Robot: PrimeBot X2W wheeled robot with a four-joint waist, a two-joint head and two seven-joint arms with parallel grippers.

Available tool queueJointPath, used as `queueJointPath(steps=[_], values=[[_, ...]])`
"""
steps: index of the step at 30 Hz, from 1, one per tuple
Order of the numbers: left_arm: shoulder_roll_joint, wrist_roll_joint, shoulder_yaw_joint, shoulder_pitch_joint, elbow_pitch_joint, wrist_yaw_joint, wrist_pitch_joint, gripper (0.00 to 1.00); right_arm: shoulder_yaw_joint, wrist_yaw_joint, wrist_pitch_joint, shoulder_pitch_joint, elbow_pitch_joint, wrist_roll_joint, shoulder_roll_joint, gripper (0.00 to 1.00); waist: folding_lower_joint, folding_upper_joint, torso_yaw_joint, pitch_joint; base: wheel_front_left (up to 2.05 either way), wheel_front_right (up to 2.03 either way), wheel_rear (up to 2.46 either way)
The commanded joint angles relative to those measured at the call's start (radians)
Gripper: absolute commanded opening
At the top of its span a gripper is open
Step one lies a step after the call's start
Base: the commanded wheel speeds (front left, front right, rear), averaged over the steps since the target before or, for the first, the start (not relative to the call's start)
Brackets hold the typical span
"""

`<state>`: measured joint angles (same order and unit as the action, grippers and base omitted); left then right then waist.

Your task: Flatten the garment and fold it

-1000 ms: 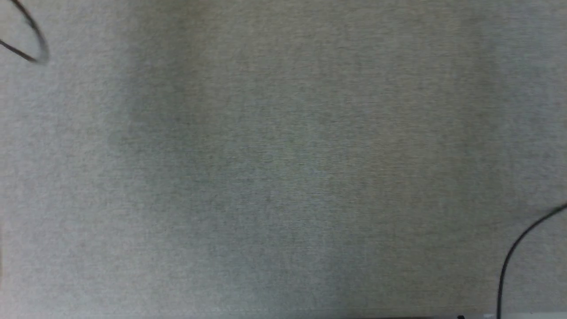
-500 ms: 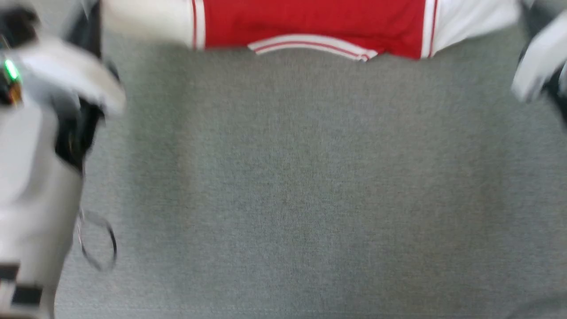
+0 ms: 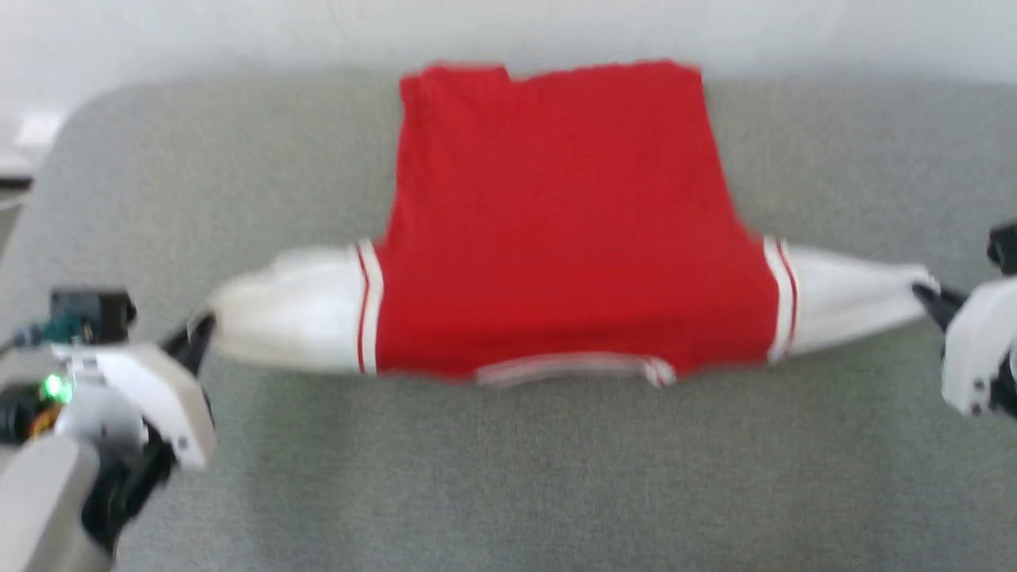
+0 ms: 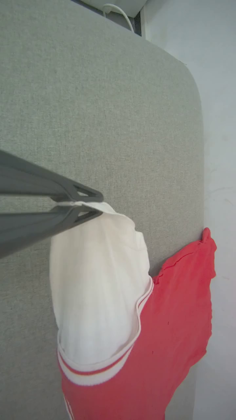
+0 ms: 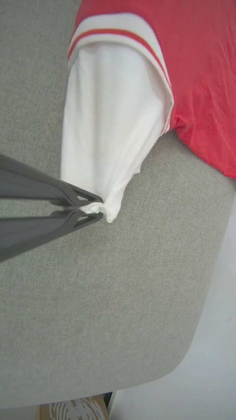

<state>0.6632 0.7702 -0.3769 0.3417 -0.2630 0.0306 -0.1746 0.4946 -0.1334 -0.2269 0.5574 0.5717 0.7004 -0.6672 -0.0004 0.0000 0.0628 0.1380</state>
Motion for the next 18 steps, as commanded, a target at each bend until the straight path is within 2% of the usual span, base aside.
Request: queueJointPath(steps=[1, 11, 15, 18], values=[[0.021, 0.009, 0.003, -0.038, 0.017, 0.018, -0.011, 0.0, -0.014, 0.003, -0.014, -0.037, -0.01, 0.009, -0.02, 0.0, 0.0004, 0.0, 0.012, -0.1, 0.0, 0.0, 0.0], [0.072, 0.075, -0.019, -0.337, 0.262, 0.095, -0.099, 0.0, -0.172, 0.003, -0.198, -0.388, -0.228, 0.046, -0.075, 0.0, 0.0004, 0.0, 0.022, -0.165, 0.0, 0.0, 0.0], [0.064, 0.081, -0.042, -0.424, 0.356, 0.129, -0.107, 0.0, -0.27, 0.003, -0.251, -0.531, -0.308, 0.02, -0.05, 0.0, 0.0004, 0.0, 0.023, -0.162, 0.0, 0.0, 0.0], [0.025, 0.087, -0.061, -0.465, 0.391, 0.154, -0.093, 0.0, -0.338, 0.003, -0.295, -0.62, -0.346, -0.009, 0.0, 0.0, 0.0004, 0.0, 0.024, -0.151, 0.0, 0.0, 0.0]])
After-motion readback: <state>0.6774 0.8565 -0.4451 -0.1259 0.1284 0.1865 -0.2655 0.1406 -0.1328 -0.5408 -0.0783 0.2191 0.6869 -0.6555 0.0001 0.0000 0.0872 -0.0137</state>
